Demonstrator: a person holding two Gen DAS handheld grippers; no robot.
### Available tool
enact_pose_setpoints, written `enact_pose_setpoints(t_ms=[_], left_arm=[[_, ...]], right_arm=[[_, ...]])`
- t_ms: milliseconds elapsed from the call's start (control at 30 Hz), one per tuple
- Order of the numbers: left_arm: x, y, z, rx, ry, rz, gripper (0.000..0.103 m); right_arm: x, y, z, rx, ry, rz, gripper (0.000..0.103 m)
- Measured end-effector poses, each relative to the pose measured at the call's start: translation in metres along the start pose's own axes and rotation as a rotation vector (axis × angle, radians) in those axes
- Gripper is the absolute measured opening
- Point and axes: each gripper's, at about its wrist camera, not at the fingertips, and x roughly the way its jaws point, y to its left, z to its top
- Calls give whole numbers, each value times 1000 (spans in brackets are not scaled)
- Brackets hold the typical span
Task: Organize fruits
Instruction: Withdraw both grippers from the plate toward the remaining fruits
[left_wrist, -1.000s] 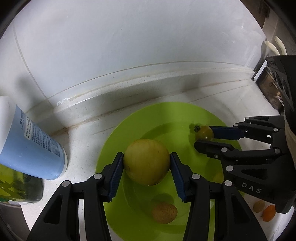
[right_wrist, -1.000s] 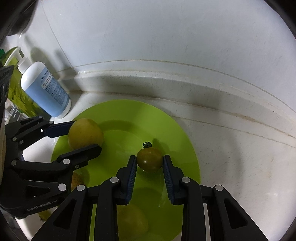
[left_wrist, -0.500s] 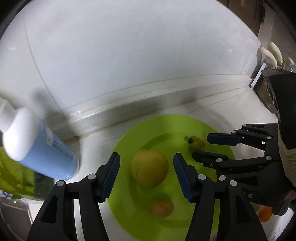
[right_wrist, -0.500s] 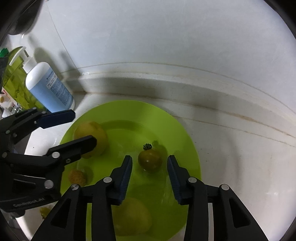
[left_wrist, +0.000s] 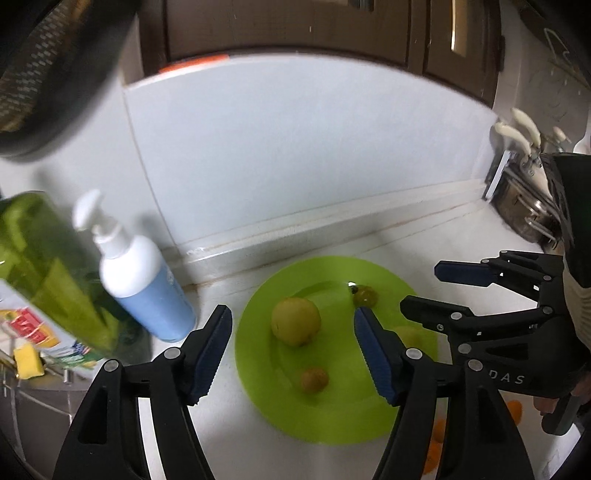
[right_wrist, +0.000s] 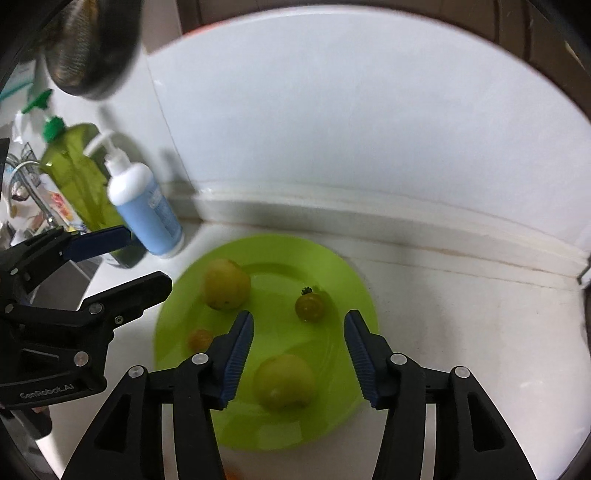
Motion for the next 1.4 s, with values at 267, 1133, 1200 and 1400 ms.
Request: enact_pose_setpoints(t_ms=[267, 1133, 1200, 1400], left_arm=[[-52, -2, -16, -6, -76, 25, 73], [-162, -33, -100, -9, -207, 152, 89], [-163, -35, -109, -16, -206, 159, 89], [-161, -37, -134, -49, -194, 143, 89]], right_arm=[[-48, 18, -13, 0, -108, -34, 66], [-152, 34, -100, 116, -264, -179, 81], [-155, 33, -110, 142, -268, -201, 81], [-156, 30, -143, 206, -262, -266, 81]])
